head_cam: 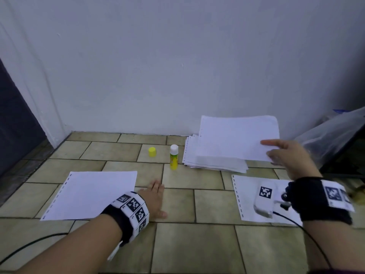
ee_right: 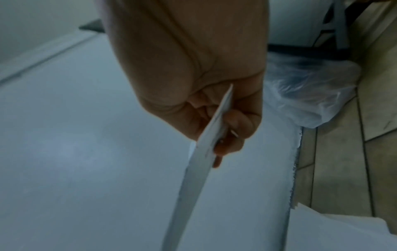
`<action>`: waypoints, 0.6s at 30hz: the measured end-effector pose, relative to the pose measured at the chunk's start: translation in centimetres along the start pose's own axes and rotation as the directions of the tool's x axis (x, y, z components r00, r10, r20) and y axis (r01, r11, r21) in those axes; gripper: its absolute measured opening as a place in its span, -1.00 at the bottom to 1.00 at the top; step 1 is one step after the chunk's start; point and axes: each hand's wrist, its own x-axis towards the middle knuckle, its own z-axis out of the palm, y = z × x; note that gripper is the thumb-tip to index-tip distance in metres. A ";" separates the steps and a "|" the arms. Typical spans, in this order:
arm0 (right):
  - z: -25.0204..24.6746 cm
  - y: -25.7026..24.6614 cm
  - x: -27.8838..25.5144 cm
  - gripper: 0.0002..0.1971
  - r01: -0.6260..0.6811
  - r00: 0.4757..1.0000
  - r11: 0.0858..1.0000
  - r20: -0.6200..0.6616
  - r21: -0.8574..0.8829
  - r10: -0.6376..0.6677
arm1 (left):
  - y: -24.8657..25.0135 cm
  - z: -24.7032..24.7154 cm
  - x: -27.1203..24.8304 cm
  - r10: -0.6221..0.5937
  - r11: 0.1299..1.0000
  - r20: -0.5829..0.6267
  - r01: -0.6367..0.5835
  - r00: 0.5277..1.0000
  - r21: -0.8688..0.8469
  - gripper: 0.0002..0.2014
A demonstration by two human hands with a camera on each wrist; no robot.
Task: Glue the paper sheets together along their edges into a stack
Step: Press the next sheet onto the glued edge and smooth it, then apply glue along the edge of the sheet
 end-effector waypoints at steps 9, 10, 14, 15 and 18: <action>8.1 3.1 8.6 -0.68 -0.103 0.984 0.923 0.097 -0.371 0.149 | 0.8 -0.3 -0.2 -0.039 0.997 -0.036 0.041 0.999 0.069 -0.06; 8.5 3.1 8.7 -0.70 -0.119 0.978 0.910 0.112 -0.398 0.177 | 0.8 -0.3 -0.1 -0.045 0.996 -0.033 0.048 0.998 0.082 -0.06; 10.2 2.7 8.1 -0.63 -0.117 0.966 0.774 0.111 -0.623 0.235 | 1.0 -0.2 0.3 -0.062 0.991 -0.001 0.062 0.998 0.116 -0.06; 10.6 2.7 8.0 -0.60 -0.091 0.966 0.725 0.117 -0.683 0.231 | 1.0 0.0 0.5 -0.061 0.993 0.000 0.061 0.998 0.104 -0.06; 11.3 2.7 7.4 -0.57 -0.002 0.942 0.596 0.198 -0.803 0.270 | 0.8 0.3 0.9 -0.065 0.994 0.002 0.064 0.998 0.088 -0.06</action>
